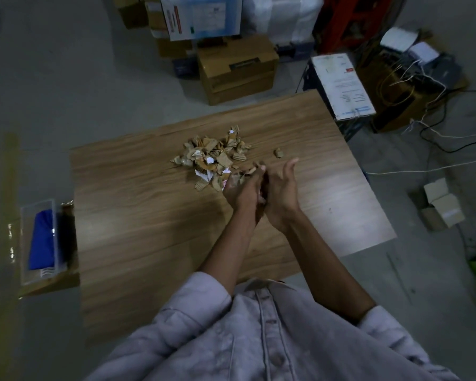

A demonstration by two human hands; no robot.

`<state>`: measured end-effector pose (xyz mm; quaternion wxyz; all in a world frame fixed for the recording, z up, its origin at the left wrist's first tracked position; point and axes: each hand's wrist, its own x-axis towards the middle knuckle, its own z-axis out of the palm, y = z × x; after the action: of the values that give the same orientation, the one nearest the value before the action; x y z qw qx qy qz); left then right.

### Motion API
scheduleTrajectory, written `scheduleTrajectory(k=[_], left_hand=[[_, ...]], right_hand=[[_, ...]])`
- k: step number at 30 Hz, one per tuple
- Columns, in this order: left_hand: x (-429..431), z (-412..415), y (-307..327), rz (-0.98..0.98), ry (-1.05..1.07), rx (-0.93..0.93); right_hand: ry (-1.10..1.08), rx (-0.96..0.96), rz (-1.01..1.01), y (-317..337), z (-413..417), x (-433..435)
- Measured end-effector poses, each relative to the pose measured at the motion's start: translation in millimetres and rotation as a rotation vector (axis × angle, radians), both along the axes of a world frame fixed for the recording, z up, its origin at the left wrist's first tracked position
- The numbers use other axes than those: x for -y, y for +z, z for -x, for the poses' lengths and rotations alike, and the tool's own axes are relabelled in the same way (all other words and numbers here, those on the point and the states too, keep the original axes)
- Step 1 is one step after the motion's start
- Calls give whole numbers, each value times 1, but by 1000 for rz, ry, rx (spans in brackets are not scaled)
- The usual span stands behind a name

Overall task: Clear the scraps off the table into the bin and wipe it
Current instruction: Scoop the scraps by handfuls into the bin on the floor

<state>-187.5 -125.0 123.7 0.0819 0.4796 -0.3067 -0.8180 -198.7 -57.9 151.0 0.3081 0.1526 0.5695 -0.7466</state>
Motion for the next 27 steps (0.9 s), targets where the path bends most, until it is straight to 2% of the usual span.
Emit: scheduleTrajectory(k=[2,4,6,9,12,15,17,21,24,27], left_hand=[[7,0,8,-156,-33,40],[16,-5,8,-224,-30,72],[21,-4,5,-226,-27,26],[15,-2,19,-304,-35,-99],[-4,-1,34,-351,-82,-174],[-35,-1,39,-354,-152,-194],[-57,0,48,-275,-125,-203],[-101,7,54,142,-84,-277],[-139,5,51,425,-197,-353],[-187,10,40,678,-345,-393]], right_hand=[[-113,27,71,1,2,-16],[-186,4,61,-9,-3,-31],[-253,25,20,-20,-12,-44],[-270,165,43,-35,-30,-53],[-278,264,236,-28,-39,-49],[-387,217,474,-2,-36,-51],[-407,163,524,12,-30,-59],[-454,96,481,16,-22,-88],[-489,12,426,21,-17,-122],[-511,-13,518,22,-7,-170]])
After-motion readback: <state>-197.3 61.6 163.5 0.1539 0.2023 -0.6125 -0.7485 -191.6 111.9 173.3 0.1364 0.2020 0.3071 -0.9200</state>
